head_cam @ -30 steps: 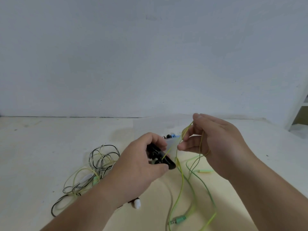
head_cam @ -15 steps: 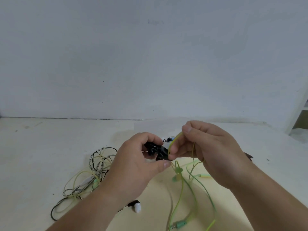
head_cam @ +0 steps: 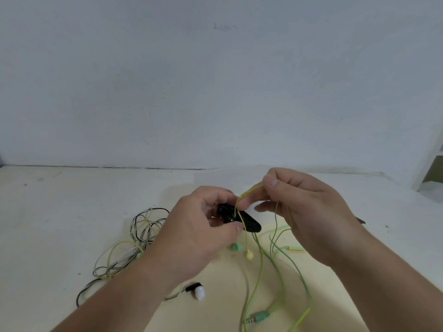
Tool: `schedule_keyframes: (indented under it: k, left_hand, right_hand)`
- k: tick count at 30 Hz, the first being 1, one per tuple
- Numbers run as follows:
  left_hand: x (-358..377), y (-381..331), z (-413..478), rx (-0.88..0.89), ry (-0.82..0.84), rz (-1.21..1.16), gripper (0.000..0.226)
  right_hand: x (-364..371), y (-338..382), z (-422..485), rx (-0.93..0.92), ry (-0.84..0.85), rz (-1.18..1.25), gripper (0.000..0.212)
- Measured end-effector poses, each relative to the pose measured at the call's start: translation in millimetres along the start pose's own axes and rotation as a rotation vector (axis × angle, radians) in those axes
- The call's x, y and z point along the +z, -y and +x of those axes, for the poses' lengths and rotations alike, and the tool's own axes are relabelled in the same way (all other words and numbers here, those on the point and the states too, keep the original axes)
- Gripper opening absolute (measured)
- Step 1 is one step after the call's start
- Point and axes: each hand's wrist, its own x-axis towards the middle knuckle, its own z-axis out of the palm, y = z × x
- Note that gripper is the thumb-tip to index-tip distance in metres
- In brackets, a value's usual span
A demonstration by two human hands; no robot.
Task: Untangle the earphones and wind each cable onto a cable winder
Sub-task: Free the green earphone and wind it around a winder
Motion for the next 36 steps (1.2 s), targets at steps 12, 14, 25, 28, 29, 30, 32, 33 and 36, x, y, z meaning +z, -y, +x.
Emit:
schedule_keyframes:
  k: [12, 14, 25, 28, 29, 30, 32, 33, 36]
  left_hand:
    - [6, -3, -4, -0.05, 0.068, -0.177, 0.043]
    - [3, -3, -2, -0.056, 0.027, -0.2, 0.041]
    - [-3, -10, -3, -0.115, 0.046, -0.185, 0.043]
    - [-1, -10, -5, -0.118, 0.1, -0.154, 0.042]
    - [0, -10, -6, -0.122, 0.115, -0.139, 0.044]
    - [1, -10, -6, -0.126, 0.122, -0.126, 0.046]
    - [2, -11, -7, -0.126, 0.136, -0.105, 0.045]
    - [3, -11, -7, -0.126, 0.145, -0.092, 0.044]
    - [5, -9, -8, -0.124, 0.165, -0.052, 0.043]
  right_hand:
    - [-2, 9, -1, 0.098, -0.032, 0.224, 0.039]
    - [-4, 9, -2, 0.088, -0.049, 0.218, 0.033]
    - [-4, 7, 0, 0.091, -0.064, 0.212, 0.027]
    - [-2, 8, -1, 0.081, -0.046, 0.21, 0.032]
    - [-2, 7, -1, 0.074, -0.036, 0.205, 0.032]
    - [-2, 6, -1, 0.062, -0.026, 0.192, 0.032]
    - [-2, 3, 0, 0.04, -0.021, 0.148, 0.029]
    - [-3, 1, 1, 0.036, -0.023, 0.128, 0.028]
    - [-2, -1, 2, 0.034, -0.015, 0.093, 0.025]
